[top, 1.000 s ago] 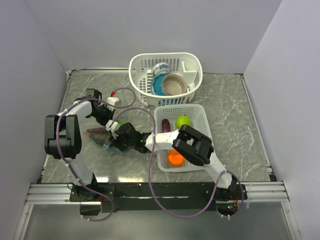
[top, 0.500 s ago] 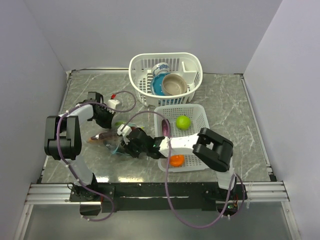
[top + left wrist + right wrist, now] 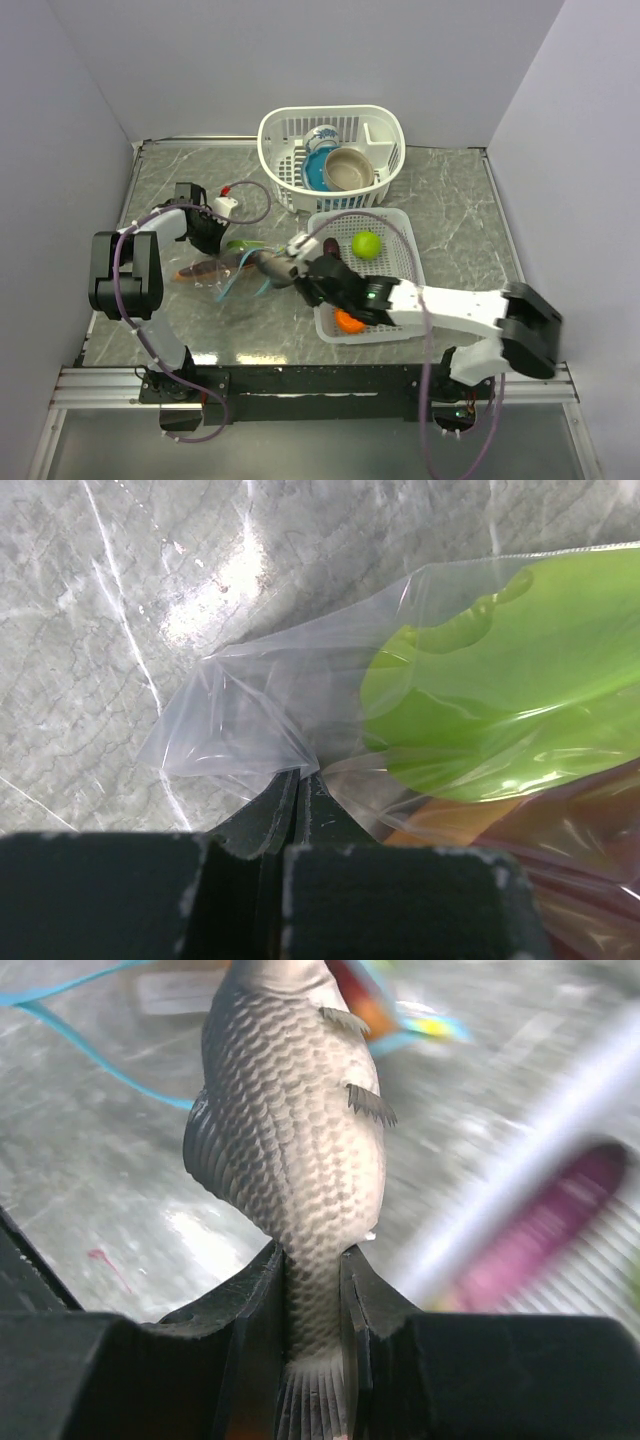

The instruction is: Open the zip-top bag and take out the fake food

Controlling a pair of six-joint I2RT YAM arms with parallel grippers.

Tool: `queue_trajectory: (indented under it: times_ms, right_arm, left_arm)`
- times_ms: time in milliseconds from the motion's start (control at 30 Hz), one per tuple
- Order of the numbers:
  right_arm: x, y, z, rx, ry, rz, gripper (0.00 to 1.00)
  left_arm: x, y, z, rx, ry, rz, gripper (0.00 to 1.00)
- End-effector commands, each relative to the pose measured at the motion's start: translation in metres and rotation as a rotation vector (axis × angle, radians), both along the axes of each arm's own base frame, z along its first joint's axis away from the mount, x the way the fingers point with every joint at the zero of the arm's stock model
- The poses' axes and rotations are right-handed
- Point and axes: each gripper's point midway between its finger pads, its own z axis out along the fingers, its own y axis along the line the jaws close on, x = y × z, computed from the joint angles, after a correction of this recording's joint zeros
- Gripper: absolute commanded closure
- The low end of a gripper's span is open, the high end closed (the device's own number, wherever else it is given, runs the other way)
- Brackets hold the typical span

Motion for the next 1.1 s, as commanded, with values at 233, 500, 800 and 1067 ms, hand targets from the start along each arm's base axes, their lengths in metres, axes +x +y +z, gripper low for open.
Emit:
queue_trajectory:
  times_ms: [233, 500, 800, 1067]
  right_arm:
    - [0.035, -0.164, 0.027, 0.107, -0.07, -0.674, 0.66]
    - [0.052, -0.146, 0.046, 0.007, -0.176, -0.686, 0.0]
    - [0.018, 0.006, 0.101, 0.21, -0.312, -0.09, 0.13]
    - [0.015, 0.073, 0.013, 0.064, -0.228, 0.075, 0.43]
  left_arm:
    - [0.008, -0.003, 0.011, -0.052, 0.031, 0.042, 0.99]
    - [0.007, -0.008, 0.018, -0.062, 0.031, 0.033, 0.99]
    - [0.007, -0.007, 0.017, -0.055, 0.026, 0.026, 0.99]
    - [0.01, -0.009, 0.007, -0.066, 0.039, 0.028, 0.99]
